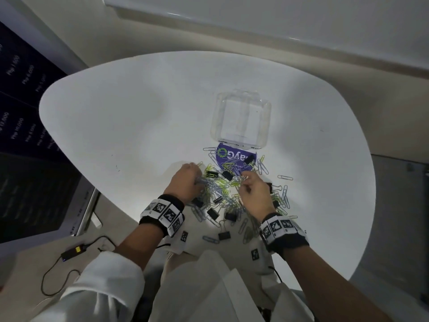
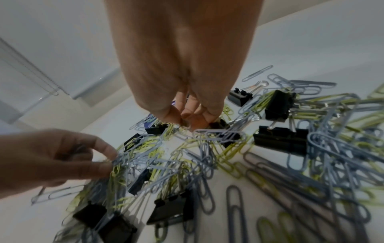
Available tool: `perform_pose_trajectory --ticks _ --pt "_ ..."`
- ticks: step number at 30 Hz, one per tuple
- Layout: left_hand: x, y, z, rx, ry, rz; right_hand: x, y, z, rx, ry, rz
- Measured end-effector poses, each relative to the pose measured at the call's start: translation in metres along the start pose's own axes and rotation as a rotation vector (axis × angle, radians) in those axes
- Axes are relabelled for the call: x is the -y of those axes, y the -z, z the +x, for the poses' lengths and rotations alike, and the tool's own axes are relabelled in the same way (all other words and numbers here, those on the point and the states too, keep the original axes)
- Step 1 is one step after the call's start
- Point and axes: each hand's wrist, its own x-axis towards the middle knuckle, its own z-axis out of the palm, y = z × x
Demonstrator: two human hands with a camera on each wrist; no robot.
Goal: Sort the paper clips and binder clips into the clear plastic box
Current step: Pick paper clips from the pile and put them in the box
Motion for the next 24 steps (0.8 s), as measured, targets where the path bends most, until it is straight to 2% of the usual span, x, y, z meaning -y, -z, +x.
perform_pose_trajectory --ticks 6,10,15,19,24 --pt "0.004 -0.006 0.002 -0.032 -0.107 0.010 -0.007 -0.002 0.002 0.014 0.064 -0.037" --pt "0.009 -0.004 0.002 -0.048 -0.086 -0.073 -0.005 -0.003 0.003 -0.060 0.067 -0.043" --pt "0.010 0.001 -0.004 -0.032 -0.008 -0.254 0.007 -0.005 0.000 -0.042 0.033 -0.162" --pt "0.010 0.002 -0.006 -0.047 0.005 -0.380 0.004 -0.010 0.001 -0.120 0.041 -0.229" --pt "0.011 0.006 -0.004 0.030 0.013 -0.518 -0.002 -0.014 0.011 -0.120 0.031 -0.204"
